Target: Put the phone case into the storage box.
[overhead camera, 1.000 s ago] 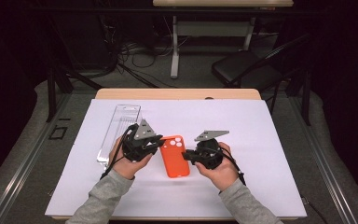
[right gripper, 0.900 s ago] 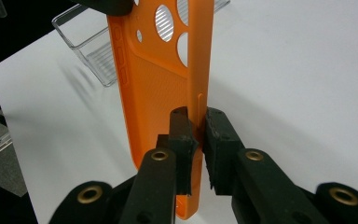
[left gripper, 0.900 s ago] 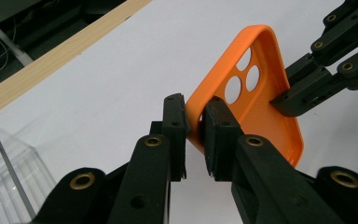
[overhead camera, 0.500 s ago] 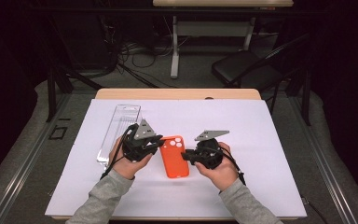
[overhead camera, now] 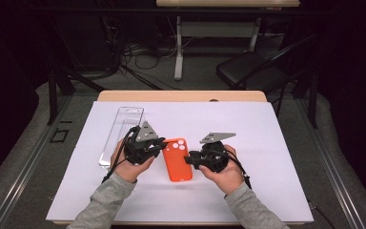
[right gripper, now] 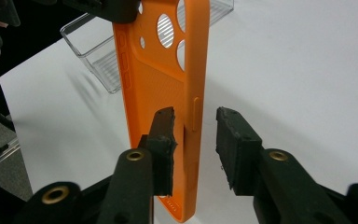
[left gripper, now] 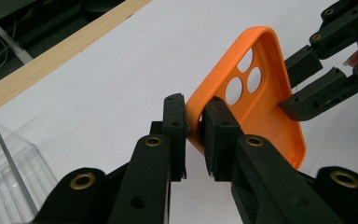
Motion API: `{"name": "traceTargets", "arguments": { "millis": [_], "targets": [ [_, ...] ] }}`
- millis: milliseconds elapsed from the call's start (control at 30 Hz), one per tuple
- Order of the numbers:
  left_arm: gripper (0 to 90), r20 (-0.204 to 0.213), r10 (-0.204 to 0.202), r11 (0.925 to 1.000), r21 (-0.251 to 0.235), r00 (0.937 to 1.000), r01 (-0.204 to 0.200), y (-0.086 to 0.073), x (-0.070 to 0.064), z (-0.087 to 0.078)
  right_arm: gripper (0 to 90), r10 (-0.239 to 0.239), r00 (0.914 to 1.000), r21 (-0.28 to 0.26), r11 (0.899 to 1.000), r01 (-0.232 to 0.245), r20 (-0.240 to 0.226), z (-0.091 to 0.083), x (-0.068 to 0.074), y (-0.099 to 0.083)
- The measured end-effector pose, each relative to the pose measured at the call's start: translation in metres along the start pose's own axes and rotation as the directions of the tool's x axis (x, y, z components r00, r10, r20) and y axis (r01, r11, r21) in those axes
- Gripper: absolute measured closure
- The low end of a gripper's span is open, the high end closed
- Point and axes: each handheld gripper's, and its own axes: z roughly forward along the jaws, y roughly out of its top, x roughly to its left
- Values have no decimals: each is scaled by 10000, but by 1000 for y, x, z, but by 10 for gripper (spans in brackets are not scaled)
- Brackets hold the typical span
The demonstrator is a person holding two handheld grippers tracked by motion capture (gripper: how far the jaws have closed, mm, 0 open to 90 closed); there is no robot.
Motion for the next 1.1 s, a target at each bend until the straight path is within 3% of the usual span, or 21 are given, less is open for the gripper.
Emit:
{"name": "traceTargets", "arguments": {
  "millis": [367,633,833,1100],
  "targets": [
    [805,-87,-159,9999,-8,9998,159,-1,8,-1,548,9,10000,-334,9994,-10,-26,-3,-5,1],
    [804,-130,-292,9995,-141,9995,290,-2,16,-1,478,-258,9996,-661,9975,266,126,-6,-10,3],
    [804,-73,-476,9987,-169,9988,475,-3,23,-1,481,-222,9997,-612,9979,216,-91,-8,-16,3],
    [804,-117,-694,9967,-435,9975,688,-5,29,-5,484,-630,9978,-461,9969,640,223,-7,-20,1]
  ]
}}
